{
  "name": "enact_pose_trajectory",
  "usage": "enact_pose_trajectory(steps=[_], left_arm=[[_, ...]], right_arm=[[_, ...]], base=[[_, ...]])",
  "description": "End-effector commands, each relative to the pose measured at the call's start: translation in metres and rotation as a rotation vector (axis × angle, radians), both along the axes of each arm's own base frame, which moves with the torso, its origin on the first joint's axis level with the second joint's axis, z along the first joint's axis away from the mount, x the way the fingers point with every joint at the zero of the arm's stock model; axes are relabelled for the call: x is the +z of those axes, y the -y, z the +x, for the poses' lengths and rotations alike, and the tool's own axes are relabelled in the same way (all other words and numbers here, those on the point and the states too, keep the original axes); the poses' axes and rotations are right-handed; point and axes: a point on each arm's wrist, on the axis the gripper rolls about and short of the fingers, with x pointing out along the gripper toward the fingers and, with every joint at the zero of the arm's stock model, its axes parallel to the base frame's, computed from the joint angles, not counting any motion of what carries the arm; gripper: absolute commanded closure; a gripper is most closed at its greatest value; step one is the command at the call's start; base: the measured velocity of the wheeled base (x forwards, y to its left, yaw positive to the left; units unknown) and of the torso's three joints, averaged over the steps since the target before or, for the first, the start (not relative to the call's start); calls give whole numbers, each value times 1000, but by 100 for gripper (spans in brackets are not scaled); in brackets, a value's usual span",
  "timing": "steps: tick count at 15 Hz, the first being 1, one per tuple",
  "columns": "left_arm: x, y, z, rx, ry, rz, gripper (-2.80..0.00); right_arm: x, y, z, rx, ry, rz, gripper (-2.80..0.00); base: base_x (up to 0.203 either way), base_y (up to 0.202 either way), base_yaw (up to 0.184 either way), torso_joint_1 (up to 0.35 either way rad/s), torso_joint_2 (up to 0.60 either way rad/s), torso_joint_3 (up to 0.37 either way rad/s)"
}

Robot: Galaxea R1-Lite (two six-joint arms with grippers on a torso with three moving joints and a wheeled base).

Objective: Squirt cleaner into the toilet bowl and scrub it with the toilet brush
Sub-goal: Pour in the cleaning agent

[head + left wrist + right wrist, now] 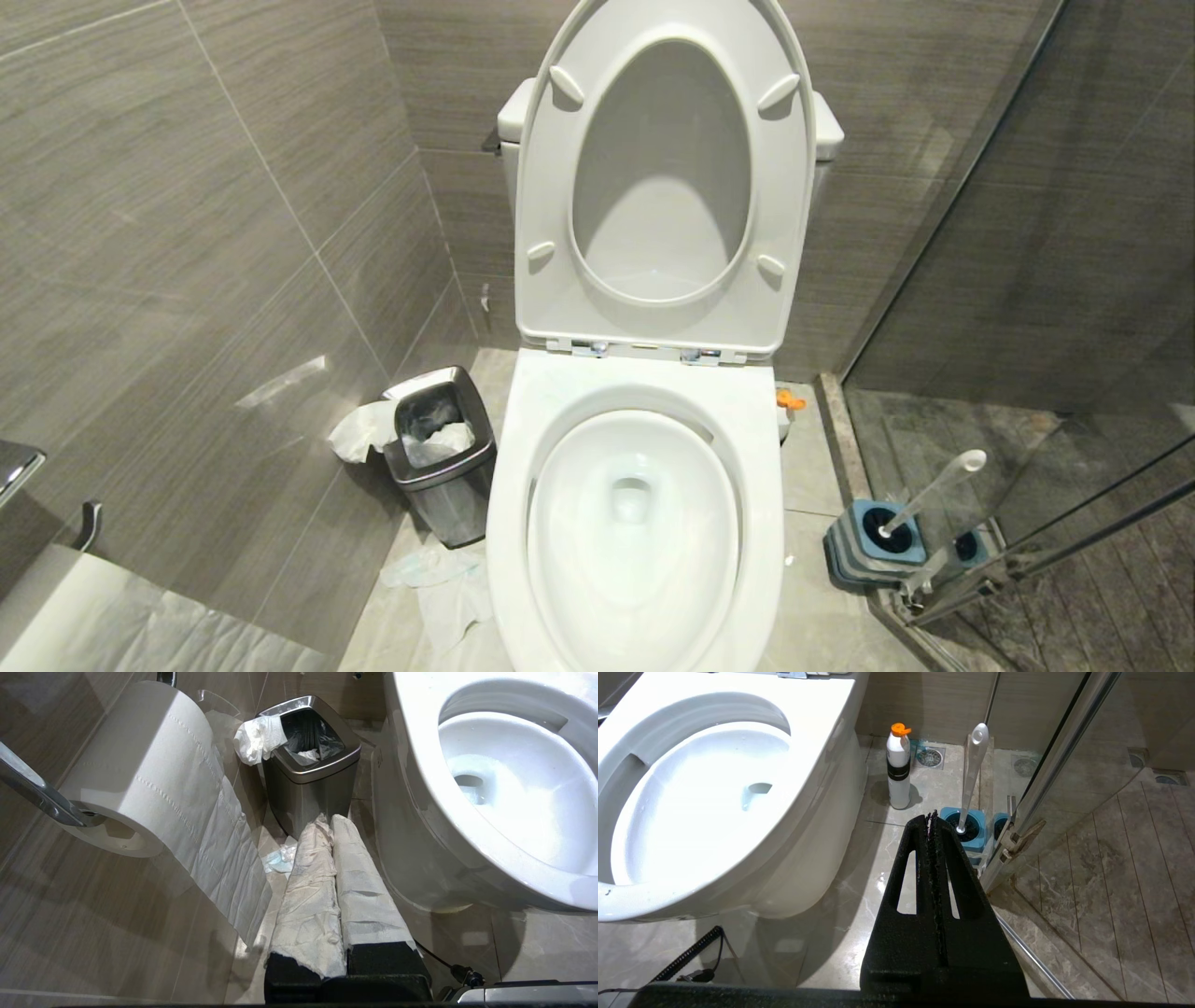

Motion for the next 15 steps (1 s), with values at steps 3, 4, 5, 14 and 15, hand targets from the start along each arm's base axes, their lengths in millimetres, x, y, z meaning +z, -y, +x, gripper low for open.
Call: enact_pose_trajectory(steps=[3, 4, 5, 14, 15], left_arm=[[0, 0, 0, 0, -3, 3, 0], [0, 0, 0, 0, -3, 3, 0], [0, 0, 0, 0, -3, 3, 0], [0, 0, 0, 0, -3, 3, 0], [0, 0, 0, 0, -3, 4, 0]], right_arm=[[0, 0, 0, -1, 1, 0, 0], [0, 0, 0, -1, 0, 0, 0], [0, 0, 0, -1, 0, 0, 0], [0, 0, 0, -1, 0, 0, 0], [0, 0, 0, -1, 0, 0, 0]], base=[[0, 0, 0, 0, 0, 0], [0, 0, 0, 0, 0, 0], [0, 0, 0, 0, 0, 0], [0, 0, 0, 0, 0, 0], [0, 0, 0, 0, 0, 0]])
